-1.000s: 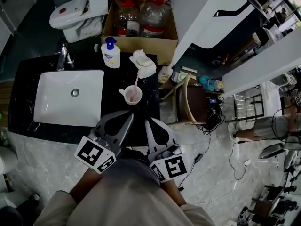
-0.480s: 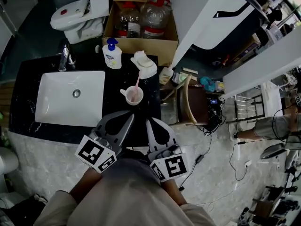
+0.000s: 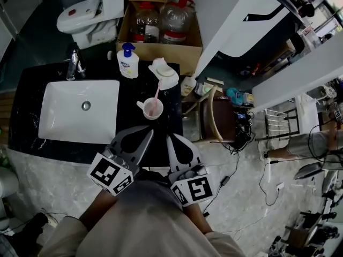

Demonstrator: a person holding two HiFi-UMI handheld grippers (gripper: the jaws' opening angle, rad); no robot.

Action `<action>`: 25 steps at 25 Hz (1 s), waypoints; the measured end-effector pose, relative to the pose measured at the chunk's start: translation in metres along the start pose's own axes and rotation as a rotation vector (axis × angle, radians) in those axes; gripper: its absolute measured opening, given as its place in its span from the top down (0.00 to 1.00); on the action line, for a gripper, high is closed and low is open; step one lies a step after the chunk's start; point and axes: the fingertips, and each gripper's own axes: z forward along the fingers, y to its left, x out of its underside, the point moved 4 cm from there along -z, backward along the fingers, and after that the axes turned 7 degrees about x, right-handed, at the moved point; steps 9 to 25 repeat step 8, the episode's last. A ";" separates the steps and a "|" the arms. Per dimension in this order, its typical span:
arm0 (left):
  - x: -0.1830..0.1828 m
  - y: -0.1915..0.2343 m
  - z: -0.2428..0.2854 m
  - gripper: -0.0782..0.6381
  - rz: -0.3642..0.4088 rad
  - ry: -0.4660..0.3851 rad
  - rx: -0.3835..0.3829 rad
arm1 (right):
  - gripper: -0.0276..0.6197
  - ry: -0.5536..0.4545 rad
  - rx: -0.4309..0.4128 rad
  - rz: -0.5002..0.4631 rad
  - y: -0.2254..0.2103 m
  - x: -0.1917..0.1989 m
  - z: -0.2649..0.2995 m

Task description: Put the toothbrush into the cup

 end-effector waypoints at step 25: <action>0.002 0.006 -0.007 0.88 -0.005 -0.011 -0.015 | 0.95 0.009 -0.009 -0.005 0.005 0.004 0.004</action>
